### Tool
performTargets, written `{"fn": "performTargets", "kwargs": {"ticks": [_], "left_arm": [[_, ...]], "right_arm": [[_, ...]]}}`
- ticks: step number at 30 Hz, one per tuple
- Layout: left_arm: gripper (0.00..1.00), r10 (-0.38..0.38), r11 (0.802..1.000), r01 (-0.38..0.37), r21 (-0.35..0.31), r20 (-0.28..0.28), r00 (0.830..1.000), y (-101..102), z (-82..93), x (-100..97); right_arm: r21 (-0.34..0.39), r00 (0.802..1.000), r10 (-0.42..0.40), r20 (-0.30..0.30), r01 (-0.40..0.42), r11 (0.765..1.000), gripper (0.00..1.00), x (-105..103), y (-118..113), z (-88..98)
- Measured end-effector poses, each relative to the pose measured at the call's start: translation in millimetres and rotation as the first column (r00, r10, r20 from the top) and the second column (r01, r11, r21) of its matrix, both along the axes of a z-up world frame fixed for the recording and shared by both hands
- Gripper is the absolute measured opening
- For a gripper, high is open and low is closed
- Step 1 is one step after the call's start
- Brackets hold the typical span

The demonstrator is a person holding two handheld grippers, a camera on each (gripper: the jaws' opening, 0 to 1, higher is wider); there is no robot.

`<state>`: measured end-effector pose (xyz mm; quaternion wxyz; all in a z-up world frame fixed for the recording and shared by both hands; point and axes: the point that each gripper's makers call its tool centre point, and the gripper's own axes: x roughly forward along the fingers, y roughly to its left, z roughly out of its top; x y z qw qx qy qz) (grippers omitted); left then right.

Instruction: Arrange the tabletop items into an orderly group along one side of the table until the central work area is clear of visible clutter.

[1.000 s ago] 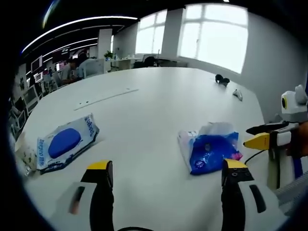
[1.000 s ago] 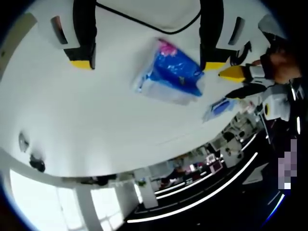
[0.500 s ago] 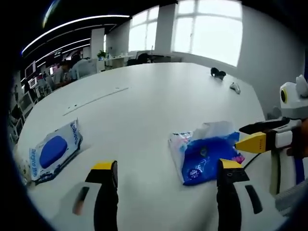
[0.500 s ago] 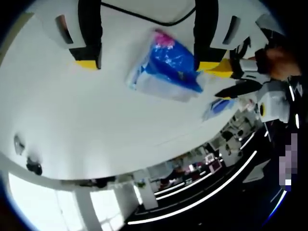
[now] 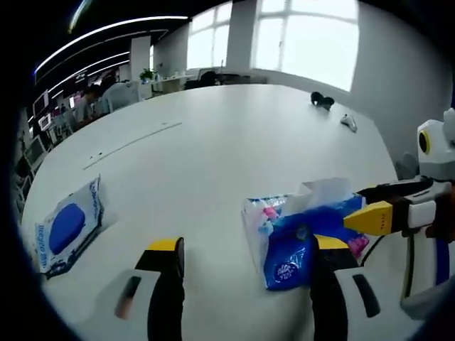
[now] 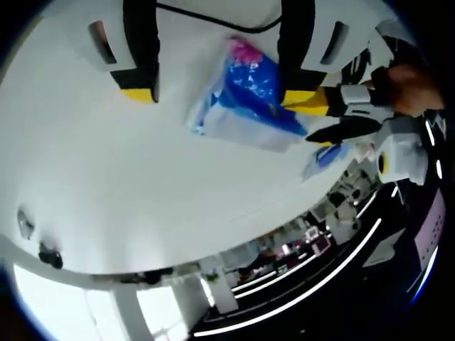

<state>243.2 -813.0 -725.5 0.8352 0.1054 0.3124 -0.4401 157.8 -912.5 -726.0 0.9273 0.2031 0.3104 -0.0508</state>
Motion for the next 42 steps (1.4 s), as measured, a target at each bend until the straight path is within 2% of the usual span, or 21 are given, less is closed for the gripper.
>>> {"fn": "performTargets", "kwargs": {"ticks": [5, 16, 19, 22, 24, 30, 31, 33, 38, 42], "left_arm": [[0.72, -0.009, 1.0, 0.009, 0.024, -0.003, 1.0, -5, -4.4, 0.4], [0.59, 0.002, 0.999, -0.001, 0.048, -0.01, 1.0, -7, -8.9, 4.0], [0.53, 0.001, 0.999, 0.0, 0.047, -0.011, 1.0, -9, -8.0, 4.0], [0.42, -0.033, 0.998, 0.033, 0.047, -0.02, 0.999, -15, -8.3, -1.6], [0.39, -0.045, 0.997, 0.045, 0.054, -0.004, 0.999, -17, -6.9, -2.3], [0.28, -0.054, 0.997, 0.054, 0.064, 0.003, 0.999, -17, -5.5, -4.1], [0.27, -0.052, 0.996, 0.051, 0.067, 0.007, 0.999, -17, -5.1, -3.6], [0.22, -0.051, 0.995, 0.05, 0.082, 0.02, 0.998, -14, -4.1, -2.5], [0.14, -0.05, 0.996, 0.048, 0.071, 0.028, 0.998, -13, 0.8, -0.9], [0.13, -0.036, 0.997, 0.034, 0.066, 0.027, 0.999, -10, 3.8, 1.2]], "right_arm": [[0.005, 1.0, 0.001, 0.001, -0.001, 1.0, 0.6, 6, 0, -0.4], [0.013, 1.0, -0.011, 0.0, 0.011, 1.0, 0.52, 14, -2, -4.2], [0.008, 1.0, -0.02, -0.005, 0.02, 1.0, 0.44, 14, -3, -5.4], [-0.012, 0.999, -0.036, -0.007, 0.036, 0.999, 0.39, 13, -5, -6.7], [-0.003, 0.999, -0.031, -0.012, 0.031, 1.0, 0.31, 13, -1, -7.8], [0.008, 0.999, -0.04, -0.005, 0.04, 0.999, 0.15, 15, 2, -6.2], [0.028, 0.998, -0.059, -0.005, 0.059, 0.998, 0.14, 16, 2, -5.3], [0.024, 0.998, -0.065, 0.002, 0.065, 0.998, 0.11, 17, 0, -3.2], [0.025, 0.997, -0.073, 0.002, 0.073, 0.997, 0.06, 19, -1, 0.5], [0.039, 0.997, -0.078, -0.005, 0.078, 0.996, 0.02, 20, 0, 1.8]]}}
